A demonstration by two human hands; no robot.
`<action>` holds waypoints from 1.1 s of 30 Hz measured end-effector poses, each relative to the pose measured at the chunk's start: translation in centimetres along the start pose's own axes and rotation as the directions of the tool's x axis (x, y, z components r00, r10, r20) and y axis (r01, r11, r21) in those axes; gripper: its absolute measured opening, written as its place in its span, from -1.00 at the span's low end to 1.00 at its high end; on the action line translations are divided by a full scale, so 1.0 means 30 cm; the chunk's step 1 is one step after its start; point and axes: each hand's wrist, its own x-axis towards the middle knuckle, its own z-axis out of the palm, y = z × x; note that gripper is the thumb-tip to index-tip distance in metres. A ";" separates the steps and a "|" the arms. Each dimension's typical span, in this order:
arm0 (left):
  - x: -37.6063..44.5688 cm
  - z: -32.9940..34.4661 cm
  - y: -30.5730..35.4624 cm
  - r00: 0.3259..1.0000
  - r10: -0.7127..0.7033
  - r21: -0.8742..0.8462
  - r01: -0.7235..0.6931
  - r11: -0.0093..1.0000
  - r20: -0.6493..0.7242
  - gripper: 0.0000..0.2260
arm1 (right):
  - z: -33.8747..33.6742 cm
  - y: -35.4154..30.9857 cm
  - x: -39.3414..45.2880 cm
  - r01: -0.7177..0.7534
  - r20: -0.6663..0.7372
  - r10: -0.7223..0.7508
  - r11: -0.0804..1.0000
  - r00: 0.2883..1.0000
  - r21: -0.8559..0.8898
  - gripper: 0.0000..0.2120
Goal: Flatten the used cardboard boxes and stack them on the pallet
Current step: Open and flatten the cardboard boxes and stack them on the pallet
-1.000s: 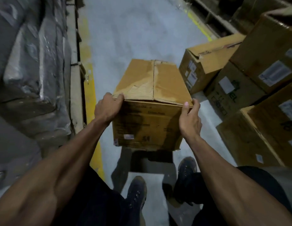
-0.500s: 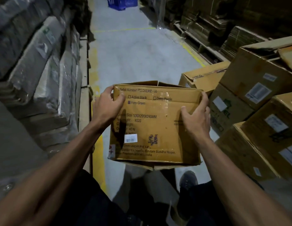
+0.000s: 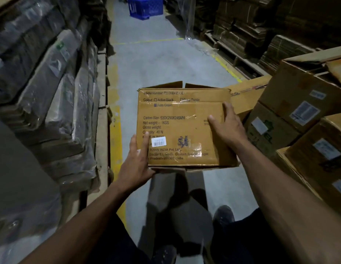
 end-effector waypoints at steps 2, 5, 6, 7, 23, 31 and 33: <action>0.031 0.012 0.009 0.998 0.033 -0.065 -0.037 0.997 -0.055 0.09 | -0.034 0.047 -0.021 -0.021 0.133 0.017 0.999 0.991 0.026 -0.17; 0.063 0.027 0.017 0.995 0.074 -0.091 -0.081 0.993 -0.073 0.06 | -0.076 0.134 -0.086 -0.056 0.268 0.027 0.993 0.963 0.101 0.06; 0.072 0.028 0.023 0.994 0.071 -0.093 -0.079 0.993 -0.083 0.06 | -0.082 0.160 -0.114 -0.038 0.305 0.003 0.993 0.952 0.110 0.13; 0.079 0.028 0.029 0.994 0.065 -0.098 -0.074 0.992 -0.091 0.06 | -0.083 0.187 -0.145 -0.008 0.335 -0.026 0.995 0.942 0.100 0.17; 0.096 -0.009 0.014 0.981 0.045 0.000 -0.046 0.999 -0.188 -0.01 | 0.092 0.263 -0.193 0.259 -0.134 -0.282 0.951 0.950 -0.166 -0.09; 0.151 -0.277 0.121 0.922 0.029 -0.225 -0.125 0.966 -0.386 -0.12 | -0.082 0.064 -0.192 0.336 -0.303 -0.317 0.942 0.899 0.010 -0.20; 0.159 -0.344 0.151 0.921 -0.019 -0.235 -0.079 0.969 -0.389 -0.13 | -0.125 0.008 -0.197 0.332 -0.326 -0.317 0.943 0.890 -0.012 -0.21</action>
